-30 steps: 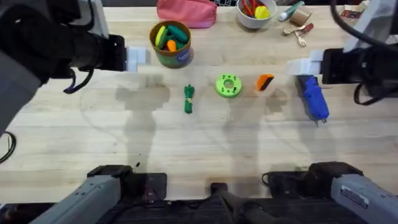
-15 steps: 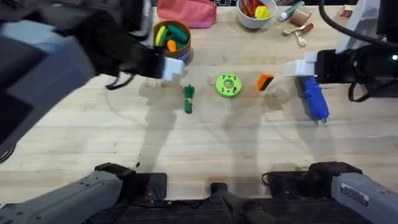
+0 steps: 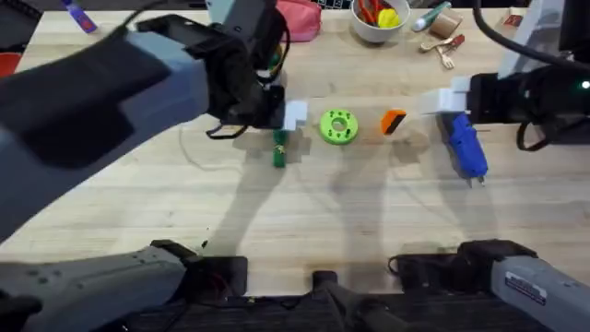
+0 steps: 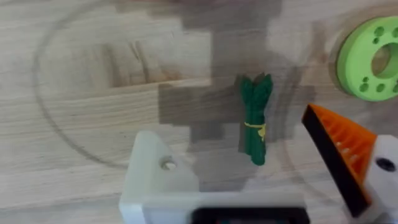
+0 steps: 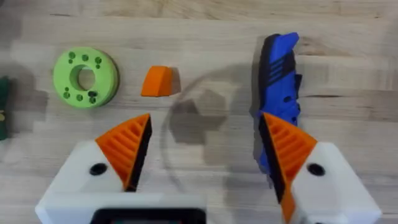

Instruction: Pick up the gripper from the table and insert it into the empty holder that is missing its gripper. Then pick up a screw, insert it into the mounting hole, and use the screwdriver to tighten it. Finally, clean up the table by picking up the vegetable and placing it into the bucket.

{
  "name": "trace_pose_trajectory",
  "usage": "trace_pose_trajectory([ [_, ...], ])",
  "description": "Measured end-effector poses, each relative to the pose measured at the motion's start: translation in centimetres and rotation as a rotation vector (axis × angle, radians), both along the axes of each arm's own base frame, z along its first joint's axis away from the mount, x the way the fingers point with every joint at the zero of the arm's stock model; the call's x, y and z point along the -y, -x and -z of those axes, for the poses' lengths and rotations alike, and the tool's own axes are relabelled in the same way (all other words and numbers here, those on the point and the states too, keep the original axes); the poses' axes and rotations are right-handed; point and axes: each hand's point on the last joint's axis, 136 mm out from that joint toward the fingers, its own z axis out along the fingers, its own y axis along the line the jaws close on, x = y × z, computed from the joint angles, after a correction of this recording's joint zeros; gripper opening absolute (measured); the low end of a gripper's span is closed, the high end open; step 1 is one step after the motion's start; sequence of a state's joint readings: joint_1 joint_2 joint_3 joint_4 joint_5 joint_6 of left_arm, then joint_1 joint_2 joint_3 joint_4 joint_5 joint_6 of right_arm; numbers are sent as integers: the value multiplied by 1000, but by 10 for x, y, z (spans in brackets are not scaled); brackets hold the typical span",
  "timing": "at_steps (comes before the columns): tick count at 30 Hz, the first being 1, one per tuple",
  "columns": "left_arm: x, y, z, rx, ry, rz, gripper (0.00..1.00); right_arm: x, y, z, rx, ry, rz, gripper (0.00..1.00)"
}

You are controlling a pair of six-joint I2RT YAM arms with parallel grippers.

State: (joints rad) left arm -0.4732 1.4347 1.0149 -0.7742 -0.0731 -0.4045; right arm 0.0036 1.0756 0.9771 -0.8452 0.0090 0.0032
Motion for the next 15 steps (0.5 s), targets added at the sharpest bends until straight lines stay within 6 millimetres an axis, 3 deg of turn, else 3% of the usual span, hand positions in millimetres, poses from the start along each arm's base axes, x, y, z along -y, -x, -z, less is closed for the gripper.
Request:
trace_pose_trajectory([
  [15,7,6,67,-197,-46,1,979,0,0,0,0,0,0,993],
])
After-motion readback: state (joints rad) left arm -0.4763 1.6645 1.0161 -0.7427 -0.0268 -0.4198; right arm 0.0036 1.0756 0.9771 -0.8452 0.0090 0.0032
